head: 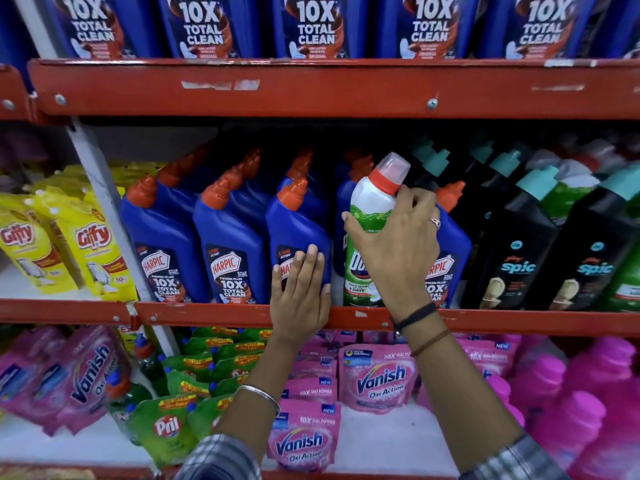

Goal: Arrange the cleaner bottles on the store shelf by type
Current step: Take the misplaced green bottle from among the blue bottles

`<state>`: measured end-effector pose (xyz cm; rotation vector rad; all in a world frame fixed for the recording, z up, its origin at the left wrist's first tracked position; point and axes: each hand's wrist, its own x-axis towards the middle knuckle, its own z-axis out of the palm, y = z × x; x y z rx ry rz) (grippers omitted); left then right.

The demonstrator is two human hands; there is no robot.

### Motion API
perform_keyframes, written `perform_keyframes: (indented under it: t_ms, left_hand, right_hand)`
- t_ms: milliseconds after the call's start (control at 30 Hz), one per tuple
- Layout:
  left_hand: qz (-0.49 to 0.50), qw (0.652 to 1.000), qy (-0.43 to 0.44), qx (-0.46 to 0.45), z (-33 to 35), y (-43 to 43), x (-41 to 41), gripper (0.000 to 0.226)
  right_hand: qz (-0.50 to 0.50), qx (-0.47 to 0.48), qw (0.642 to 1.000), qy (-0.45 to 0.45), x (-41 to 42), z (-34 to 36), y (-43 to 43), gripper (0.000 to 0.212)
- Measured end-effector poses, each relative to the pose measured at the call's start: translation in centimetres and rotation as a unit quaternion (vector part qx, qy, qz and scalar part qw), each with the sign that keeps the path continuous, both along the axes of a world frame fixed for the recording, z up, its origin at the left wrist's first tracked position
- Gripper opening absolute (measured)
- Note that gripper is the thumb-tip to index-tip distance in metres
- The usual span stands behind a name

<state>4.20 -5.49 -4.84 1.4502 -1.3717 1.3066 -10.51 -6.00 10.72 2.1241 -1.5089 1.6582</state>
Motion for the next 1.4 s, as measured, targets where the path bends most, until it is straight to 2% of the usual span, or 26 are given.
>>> perform_keyframes:
  t_ms: [167,300,433,600,967,1167,1400]
  left_hand:
    - [0.007,1.0,0.004,0.009,0.1,0.1,-0.1,0.058]
    - [0.007,1.0,0.007,0.009,0.2,0.2,-0.2,0.059]
    - [0.001,1.0,0.013,0.009,0.2,0.4,-0.4,0.063]
    - [0.006,1.0,0.008,0.009,0.2,0.5,-0.4,0.064]
    - [-0.001,1.0,0.013,0.015,0.2,0.5,-0.3,0.065]
    - [-0.003,1.0,0.004,0.012,0.1,0.3,-0.3,0.064]
    - [-0.004,1.0,-0.002,0.005,0.1,0.2,-0.2,0.065]
  right_hand:
    - [0.08,0.011,0.996,-0.048,-1.4,-0.3,1.8,0.061]
    - [0.134,-0.024,0.983,-0.124,-3.3,-0.8,4.6,0.062]
    - [0.134,-0.039,0.976,-0.168,-6.3,0.5,7.3,0.067]
    - [0.138,0.03,0.984,-0.111,-9.6,-0.9,9.0,0.061]
    - [0.08,0.242,0.966,-0.048,-10.6,-16.7,5.8,0.064]
    - [0.102,0.313,0.944,-0.025,-9.8,-23.3,4.1,0.07]
    - [0.094,0.345,0.934,-0.014,-9.1,-25.2,3.1,0.068]
